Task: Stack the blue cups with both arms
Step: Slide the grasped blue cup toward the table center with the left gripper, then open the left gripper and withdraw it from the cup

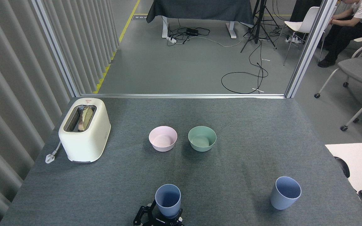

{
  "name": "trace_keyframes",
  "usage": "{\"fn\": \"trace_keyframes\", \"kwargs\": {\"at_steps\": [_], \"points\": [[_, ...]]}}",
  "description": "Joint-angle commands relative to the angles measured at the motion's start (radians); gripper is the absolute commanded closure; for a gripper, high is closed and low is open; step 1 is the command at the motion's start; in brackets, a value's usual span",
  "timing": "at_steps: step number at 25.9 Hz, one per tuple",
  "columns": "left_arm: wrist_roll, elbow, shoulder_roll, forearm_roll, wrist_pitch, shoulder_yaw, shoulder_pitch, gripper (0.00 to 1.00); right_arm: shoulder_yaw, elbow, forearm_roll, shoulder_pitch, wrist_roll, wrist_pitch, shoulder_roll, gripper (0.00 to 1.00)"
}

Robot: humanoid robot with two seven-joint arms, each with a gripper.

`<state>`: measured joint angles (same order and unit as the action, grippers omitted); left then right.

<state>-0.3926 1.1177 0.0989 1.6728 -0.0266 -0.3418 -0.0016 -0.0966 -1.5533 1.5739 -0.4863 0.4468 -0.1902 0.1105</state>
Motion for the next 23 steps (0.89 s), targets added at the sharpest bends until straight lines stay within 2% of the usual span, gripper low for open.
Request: {"fn": "trace_keyframes", "kwargs": {"at_steps": [1,8,19,23], "points": [[-0.003,0.005,0.001,-0.007,0.008,0.0,0.0,0.0,0.0,0.001,0.0,0.0,0.001,0.0,0.0,0.0],[-0.002,0.057,-0.007,-0.11,-0.004,-0.003,0.022,0.0,0.0,0.007,0.0,0.0,0.015,-0.002,0.0,0.0],[-0.003,0.275,-0.065,-0.11,-0.004,-0.002,0.207,0.0,0.001,0.01,0.0,0.0,0.016,-0.002,0.0,0.0],[-0.003,0.349,-0.107,-0.111,0.001,0.032,0.288,0.0,0.001,0.01,0.0,0.0,0.016,-0.002,0.0,0.0]]}}
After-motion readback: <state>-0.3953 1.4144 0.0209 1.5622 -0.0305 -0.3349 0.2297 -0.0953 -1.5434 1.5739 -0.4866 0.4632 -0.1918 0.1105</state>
